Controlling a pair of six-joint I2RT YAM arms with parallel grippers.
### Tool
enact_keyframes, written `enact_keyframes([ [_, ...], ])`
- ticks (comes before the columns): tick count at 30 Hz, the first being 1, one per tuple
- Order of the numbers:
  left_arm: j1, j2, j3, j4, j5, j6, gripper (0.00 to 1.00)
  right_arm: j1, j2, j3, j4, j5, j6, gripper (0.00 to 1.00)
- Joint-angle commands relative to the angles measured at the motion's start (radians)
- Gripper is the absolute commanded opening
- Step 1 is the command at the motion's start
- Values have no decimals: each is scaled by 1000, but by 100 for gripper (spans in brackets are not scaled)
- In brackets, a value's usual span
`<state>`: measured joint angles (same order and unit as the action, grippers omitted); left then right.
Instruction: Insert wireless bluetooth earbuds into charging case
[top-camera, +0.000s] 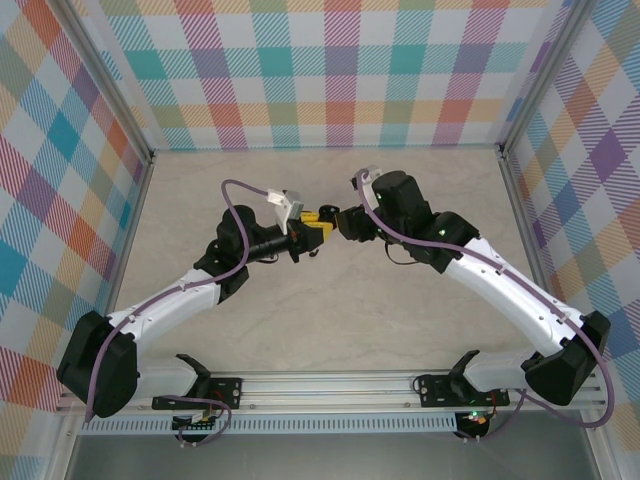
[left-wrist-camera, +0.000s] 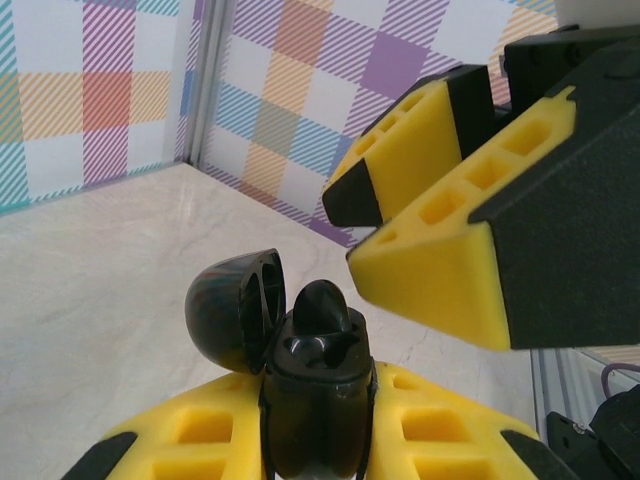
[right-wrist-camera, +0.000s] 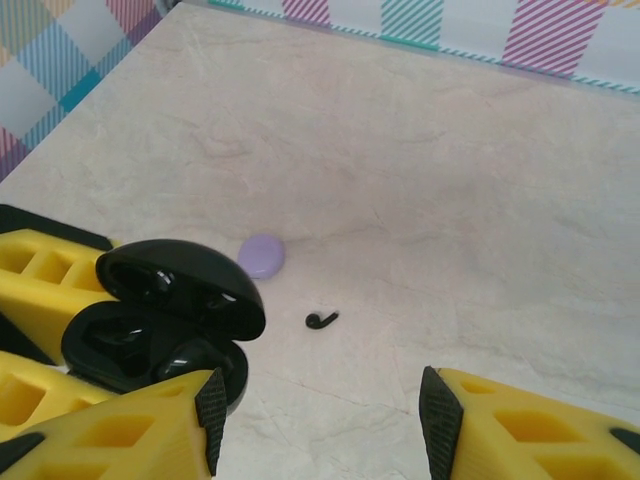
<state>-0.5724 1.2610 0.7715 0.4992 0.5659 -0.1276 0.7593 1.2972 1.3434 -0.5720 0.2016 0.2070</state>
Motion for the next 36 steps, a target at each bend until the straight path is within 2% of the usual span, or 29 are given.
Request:
enact_keyframes([
  [1,34,-9,31,22,40,-39,0,-14,5,31,-38,75,53,56],
  [5,71,-25,9,63,102,-58,0,-96,25,31,-106,79,144,56],
  [10,88,-84,6,45,229,-9,0,-187,99,9,-123,-85,141,57],
  [16,88,-170,13,-40,320,73,0,-200,284,54,-128,-288,67,56],
  [23,88,-213,9,-97,331,102,0,-195,515,157,-121,-454,9,54],
  [28,88,-217,14,-112,342,101,0,-150,662,263,-166,-459,-38,54],
  [36,88,-221,11,-126,334,102,0,-105,802,378,-210,-414,-86,54],
])
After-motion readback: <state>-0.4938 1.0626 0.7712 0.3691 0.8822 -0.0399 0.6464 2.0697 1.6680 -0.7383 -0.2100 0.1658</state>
